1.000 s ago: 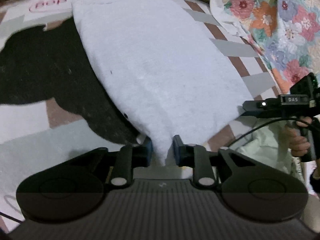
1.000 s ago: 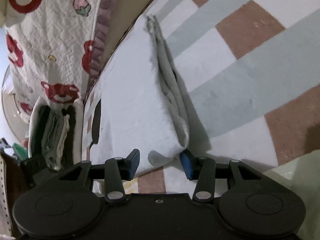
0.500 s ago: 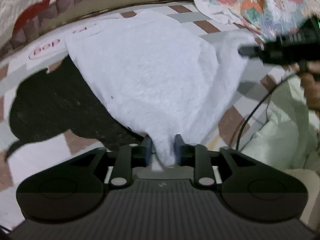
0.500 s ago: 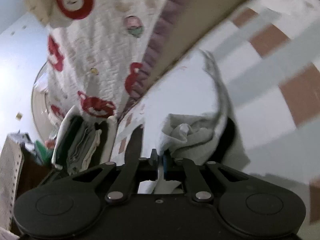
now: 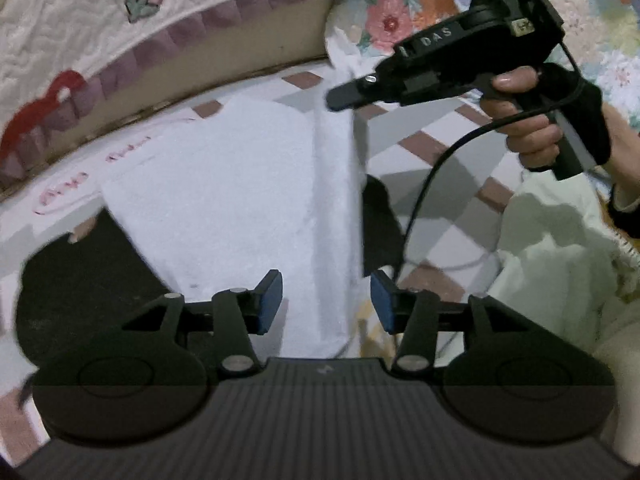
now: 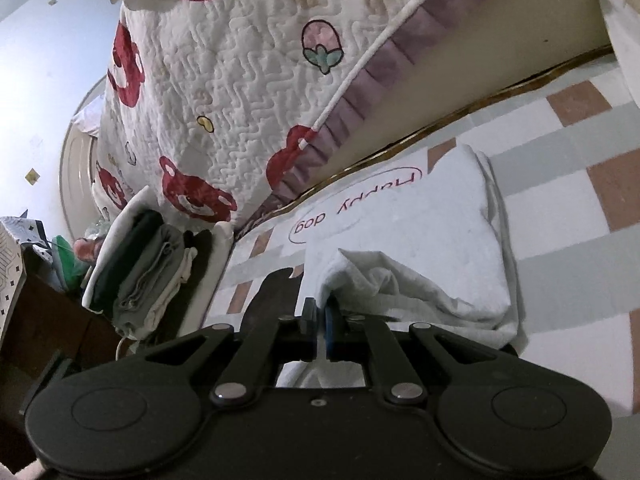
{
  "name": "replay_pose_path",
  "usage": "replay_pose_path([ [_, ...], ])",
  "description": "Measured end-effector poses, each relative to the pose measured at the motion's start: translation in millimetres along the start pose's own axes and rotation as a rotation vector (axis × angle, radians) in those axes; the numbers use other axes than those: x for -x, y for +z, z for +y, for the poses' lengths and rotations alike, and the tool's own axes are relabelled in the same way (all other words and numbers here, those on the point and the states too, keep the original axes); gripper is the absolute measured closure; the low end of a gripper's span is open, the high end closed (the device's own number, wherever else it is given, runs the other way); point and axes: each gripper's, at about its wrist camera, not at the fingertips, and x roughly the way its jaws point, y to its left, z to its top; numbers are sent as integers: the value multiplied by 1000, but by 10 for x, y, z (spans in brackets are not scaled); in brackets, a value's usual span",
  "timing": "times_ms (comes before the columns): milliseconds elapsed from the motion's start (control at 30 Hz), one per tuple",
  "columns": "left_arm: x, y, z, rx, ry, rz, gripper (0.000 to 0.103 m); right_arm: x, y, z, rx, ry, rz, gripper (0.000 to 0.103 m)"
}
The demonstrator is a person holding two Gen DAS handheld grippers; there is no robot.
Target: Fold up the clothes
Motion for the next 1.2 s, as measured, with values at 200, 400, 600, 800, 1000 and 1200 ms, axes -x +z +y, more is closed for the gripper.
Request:
replay_pose_path([
  [200, -229, 48, -37, -47, 81, 57, 42, 62, 49, -36, -25, 9, -39, 97],
  [400, -278, 227, -2, -184, 198, 84, 96, 194, 80, 25, 16, -10, -89, 97],
  [600, -194, 651, 329, -138, 229, 12, 96, 371, 138, 111, 227, -71, -182, 88],
  [800, -297, 786, 589, -96, 172, 0, 96, 359, 21, 355, 609, -198, -42, 53],
  [1000, -260, 704, 586, -118, 141, -19, 96, 181, 86, 74, 637, -184, 0, 40],
  [1200, -201, 633, 537, -134, 116, -26, 96, -230, 277, -338, 563, -109, 4, 33],
])
